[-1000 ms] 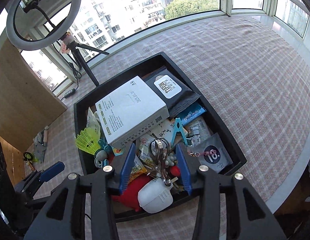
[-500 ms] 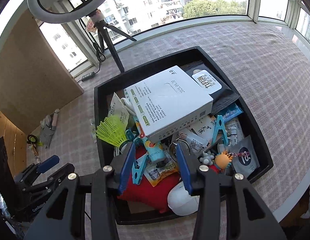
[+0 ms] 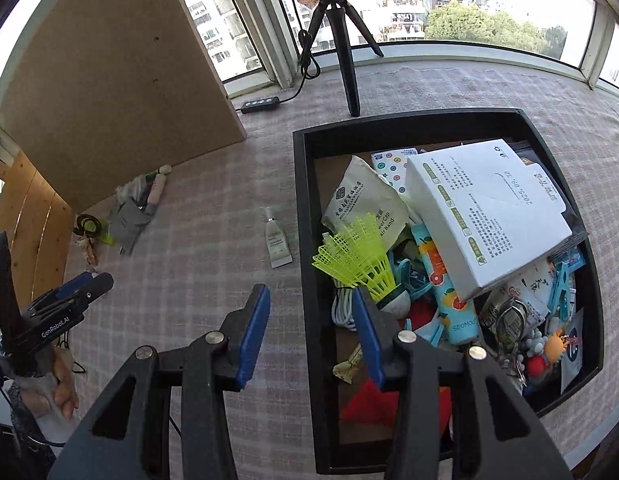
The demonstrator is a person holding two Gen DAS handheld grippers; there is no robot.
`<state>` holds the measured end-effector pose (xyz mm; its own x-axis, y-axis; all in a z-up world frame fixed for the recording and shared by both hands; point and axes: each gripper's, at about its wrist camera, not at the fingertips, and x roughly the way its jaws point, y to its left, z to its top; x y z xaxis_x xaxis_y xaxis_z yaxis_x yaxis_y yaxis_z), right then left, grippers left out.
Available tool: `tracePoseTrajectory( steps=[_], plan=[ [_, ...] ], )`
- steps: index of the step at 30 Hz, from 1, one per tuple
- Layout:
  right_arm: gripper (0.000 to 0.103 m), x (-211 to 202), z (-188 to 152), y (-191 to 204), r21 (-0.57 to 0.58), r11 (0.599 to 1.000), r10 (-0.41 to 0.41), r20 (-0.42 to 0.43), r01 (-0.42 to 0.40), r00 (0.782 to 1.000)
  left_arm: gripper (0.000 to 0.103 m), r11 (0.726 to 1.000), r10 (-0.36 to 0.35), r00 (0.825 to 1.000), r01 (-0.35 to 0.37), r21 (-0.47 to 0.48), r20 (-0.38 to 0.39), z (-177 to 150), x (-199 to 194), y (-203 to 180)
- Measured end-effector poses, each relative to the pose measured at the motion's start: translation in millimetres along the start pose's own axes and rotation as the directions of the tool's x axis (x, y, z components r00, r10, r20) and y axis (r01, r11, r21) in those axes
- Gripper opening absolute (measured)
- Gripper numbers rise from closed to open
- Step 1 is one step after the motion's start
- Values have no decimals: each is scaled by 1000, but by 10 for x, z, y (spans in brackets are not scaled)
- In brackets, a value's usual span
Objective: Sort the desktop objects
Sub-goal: 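Move both grippers back toward the remaining items on the table, then grasp the coiled black cable with the left gripper while the right gripper grasps the pink tube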
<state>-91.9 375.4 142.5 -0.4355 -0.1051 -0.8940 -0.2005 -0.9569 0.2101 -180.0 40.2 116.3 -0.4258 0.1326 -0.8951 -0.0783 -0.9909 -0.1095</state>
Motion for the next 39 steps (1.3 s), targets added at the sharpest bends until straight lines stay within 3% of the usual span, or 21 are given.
tracePoseTrajectory(
  steps=[6, 15, 22, 32, 39],
  plan=[
    [42, 235, 249, 642, -102, 995, 19, -12, -20, 1000, 64, 994, 89, 996, -87, -68, 22, 235, -27, 778],
    [42, 861, 634, 1485, -120, 988, 86, -109, -99, 990, 62, 987, 121, 992, -118, -111, 21, 593, 147, 1536],
    [42, 1263, 850, 1928, -159, 981, 86, -160, -112, 983, 58, 988, 143, 990, -143, -53, 2, 781, 378, 1692],
    [42, 1736, 1058, 2138, -120, 986, 90, -219, -118, 972, 57, 993, 116, 993, -116, 16, -21, 931, 706, 1732],
    [42, 2046, 1134, 2268, -100, 990, 72, -241, -98, 968, 44, 996, 92, 995, -91, 21, -28, 983, 876, 1741]
  ],
)
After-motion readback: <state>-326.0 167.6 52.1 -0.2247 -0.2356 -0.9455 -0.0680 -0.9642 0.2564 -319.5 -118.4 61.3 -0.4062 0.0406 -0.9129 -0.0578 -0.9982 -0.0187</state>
